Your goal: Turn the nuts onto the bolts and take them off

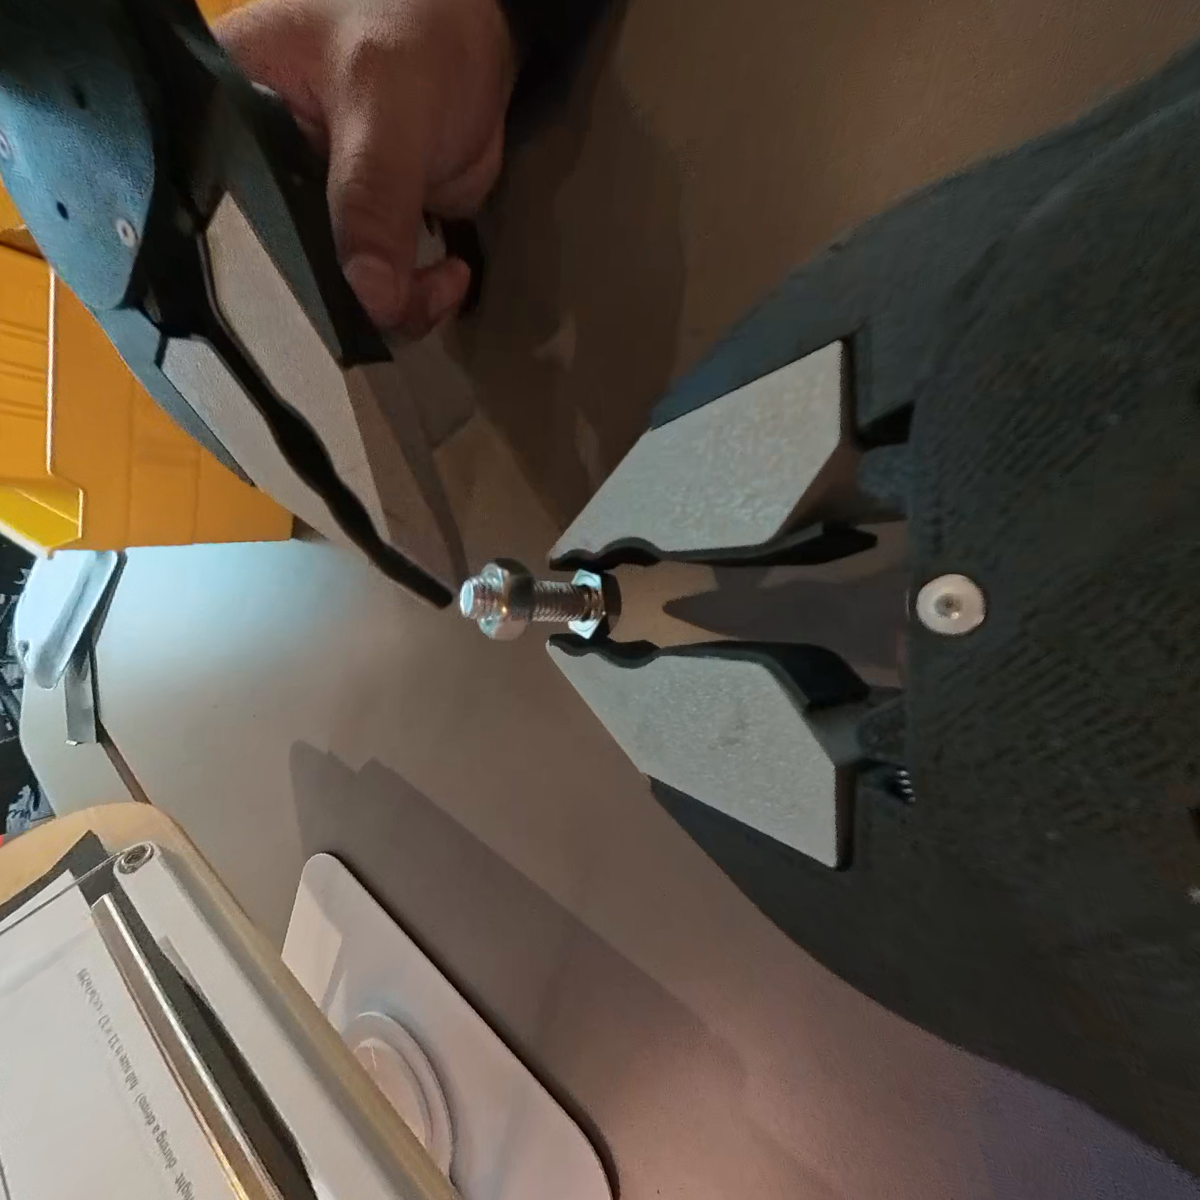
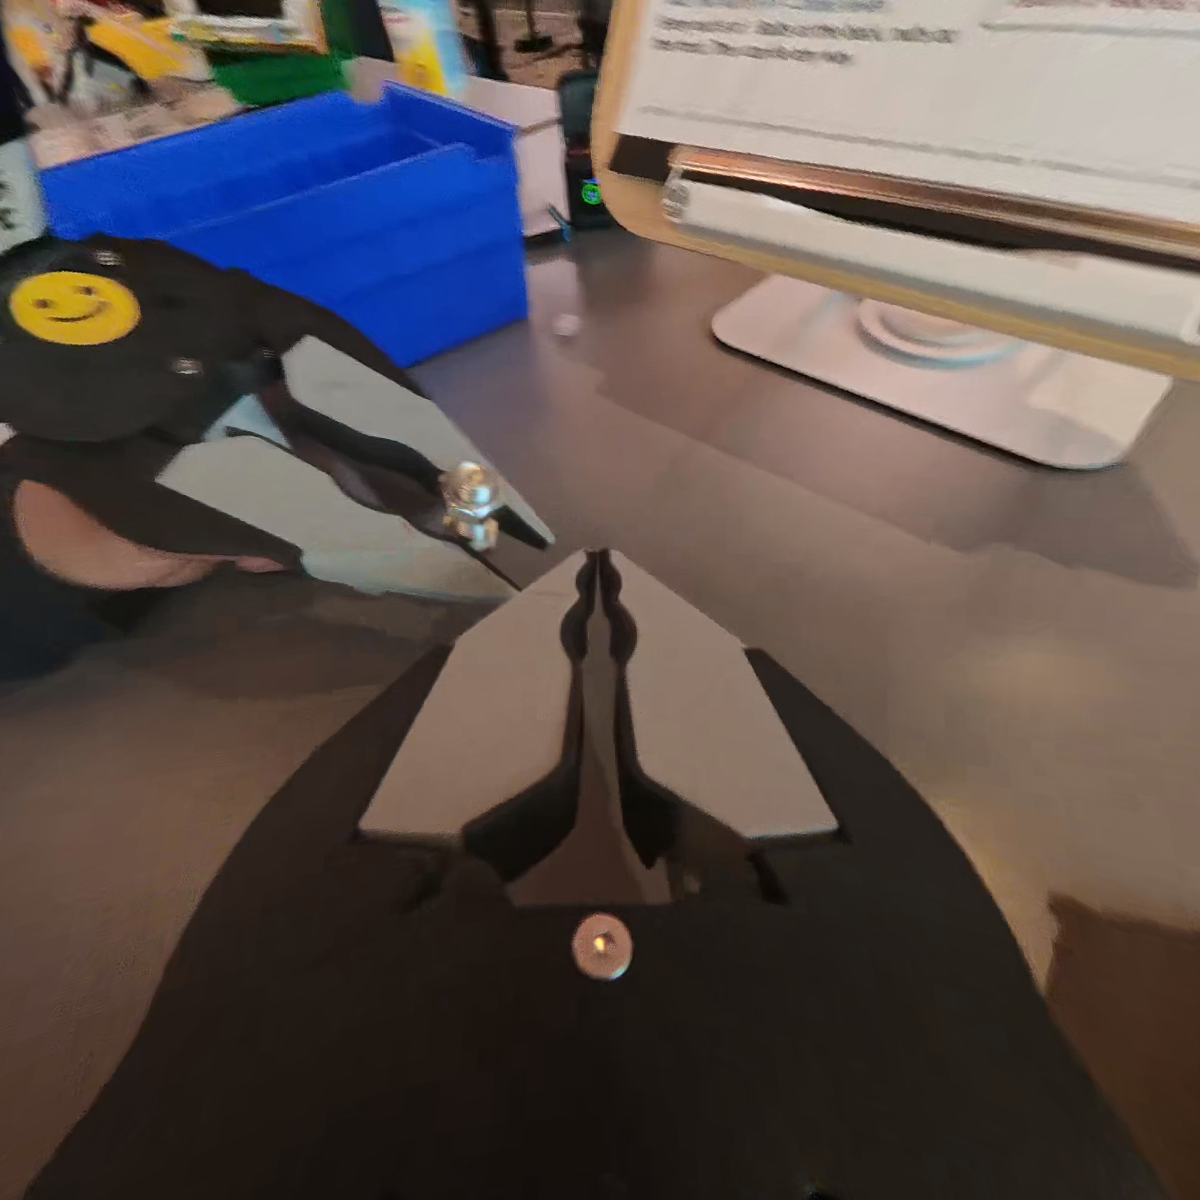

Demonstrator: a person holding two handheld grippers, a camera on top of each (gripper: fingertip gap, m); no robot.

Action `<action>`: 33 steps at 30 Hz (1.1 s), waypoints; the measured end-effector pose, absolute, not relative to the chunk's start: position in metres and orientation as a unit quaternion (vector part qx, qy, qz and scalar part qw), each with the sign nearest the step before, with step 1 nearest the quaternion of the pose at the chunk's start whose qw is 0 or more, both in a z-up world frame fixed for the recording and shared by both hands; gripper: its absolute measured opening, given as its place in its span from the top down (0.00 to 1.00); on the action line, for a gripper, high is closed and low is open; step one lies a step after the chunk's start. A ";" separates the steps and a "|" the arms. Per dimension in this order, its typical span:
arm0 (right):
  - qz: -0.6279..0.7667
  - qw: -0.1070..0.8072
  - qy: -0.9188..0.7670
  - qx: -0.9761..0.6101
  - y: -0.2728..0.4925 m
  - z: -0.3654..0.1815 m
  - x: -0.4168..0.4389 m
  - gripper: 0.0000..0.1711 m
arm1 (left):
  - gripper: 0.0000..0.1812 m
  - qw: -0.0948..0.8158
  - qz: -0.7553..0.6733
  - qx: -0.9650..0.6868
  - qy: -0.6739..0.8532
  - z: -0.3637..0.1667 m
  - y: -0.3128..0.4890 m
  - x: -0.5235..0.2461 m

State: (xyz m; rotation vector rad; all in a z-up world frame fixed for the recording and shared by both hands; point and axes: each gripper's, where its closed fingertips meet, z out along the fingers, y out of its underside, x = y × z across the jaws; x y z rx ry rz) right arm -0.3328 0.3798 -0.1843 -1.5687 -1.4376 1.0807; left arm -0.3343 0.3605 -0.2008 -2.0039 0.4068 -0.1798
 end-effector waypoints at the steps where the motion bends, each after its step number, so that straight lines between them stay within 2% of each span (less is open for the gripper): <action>1: 0.436 0.352 -0.556 -0.614 0.379 -0.185 -0.332 0.95 | 0.90 0.518 -0.076 -0.835 0.167 -0.201 0.360 -0.335; 5: 0.539 0.336 -0.558 -0.533 0.346 -0.153 -0.335 0.84 | 0.90 0.517 -0.061 -0.834 0.185 -0.202 0.359 -0.330; 11: 0.465 0.312 -0.546 -0.624 0.371 -0.189 -0.335 0.81 | 0.91 0.527 -0.041 -0.829 0.185 -0.197 0.360 -0.335; 13: 0.481 0.310 -0.545 -0.613 0.368 -0.184 -0.333 0.87 | 0.91 0.529 -0.033 -0.827 0.186 -0.196 0.359 -0.338; 16: 0.545 0.315 -0.548 -0.551 0.345 -0.158 -0.336 0.86 | 0.91 0.522 -0.027 -0.830 0.194 -0.201 0.359 -0.335; 20: 0.551 0.284 -0.528 -0.580 0.352 -0.167 -0.337 0.87 | 0.91 0.543 -0.033 -0.810 0.217 -0.193 0.357 -0.327; 24: 0.650 0.183 -0.474 -0.565 0.346 -0.158 -0.332 0.85 | 0.91 0.576 -0.030 -0.786 0.223 -0.177 0.355 -0.325; 28: 0.682 0.171 -0.451 -0.550 0.347 -0.149 -0.330 0.84 | 0.91 0.587 -0.041 -0.778 0.220 -0.173 0.354 -0.325; 33: 0.696 0.155 -0.434 -0.551 0.350 -0.147 -0.329 0.91 | 0.91 0.594 -0.042 -0.772 0.222 -0.171 0.354 -0.322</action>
